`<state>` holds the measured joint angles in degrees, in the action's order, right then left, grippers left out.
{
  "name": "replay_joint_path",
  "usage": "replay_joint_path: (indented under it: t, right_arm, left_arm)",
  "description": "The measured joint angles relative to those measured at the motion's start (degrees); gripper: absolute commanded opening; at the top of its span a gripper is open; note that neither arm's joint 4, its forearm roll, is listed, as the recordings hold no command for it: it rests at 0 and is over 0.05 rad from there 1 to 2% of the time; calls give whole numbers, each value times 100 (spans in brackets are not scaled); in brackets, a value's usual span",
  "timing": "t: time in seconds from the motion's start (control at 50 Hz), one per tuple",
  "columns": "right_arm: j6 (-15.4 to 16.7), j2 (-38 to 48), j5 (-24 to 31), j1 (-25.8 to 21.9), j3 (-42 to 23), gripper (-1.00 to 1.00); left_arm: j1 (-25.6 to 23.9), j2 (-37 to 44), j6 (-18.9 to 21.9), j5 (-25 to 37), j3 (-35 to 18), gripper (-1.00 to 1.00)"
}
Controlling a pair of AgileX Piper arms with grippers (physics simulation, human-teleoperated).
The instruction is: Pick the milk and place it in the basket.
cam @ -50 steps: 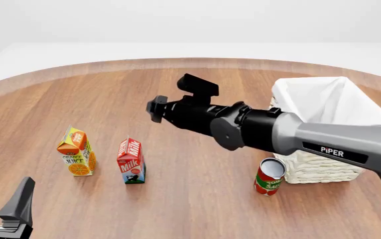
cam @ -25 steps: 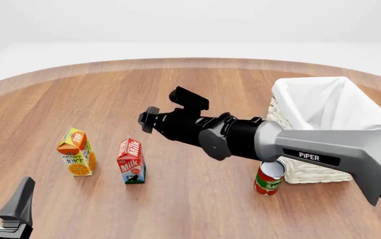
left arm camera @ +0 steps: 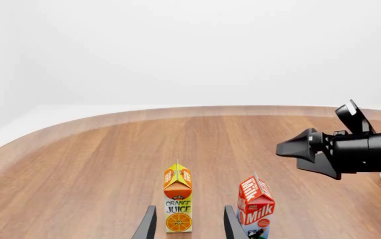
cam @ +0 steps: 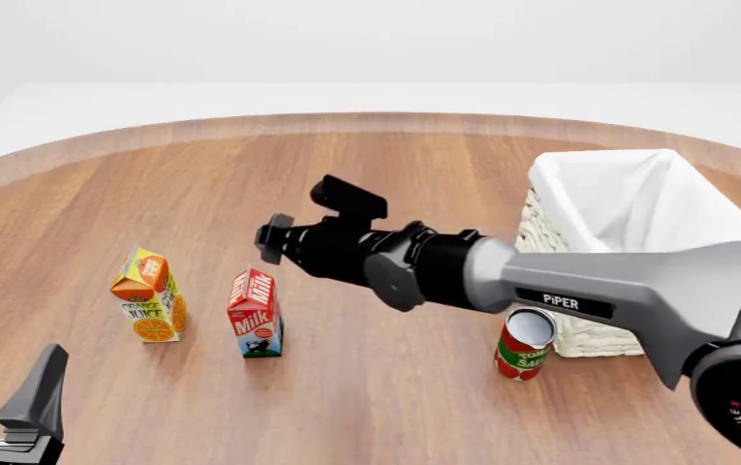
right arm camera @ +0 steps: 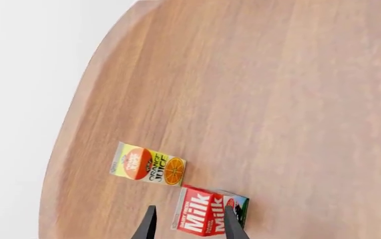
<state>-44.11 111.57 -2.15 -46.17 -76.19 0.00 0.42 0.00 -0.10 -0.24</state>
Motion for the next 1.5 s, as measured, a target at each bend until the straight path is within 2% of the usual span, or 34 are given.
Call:
replay_joint_path:
  t: [1.5]
  right_arm:
    - [-506, 1052, -124, -377, -423, 100]
  left_arm:
    - [0, 0, 0, 0, 0, 100]
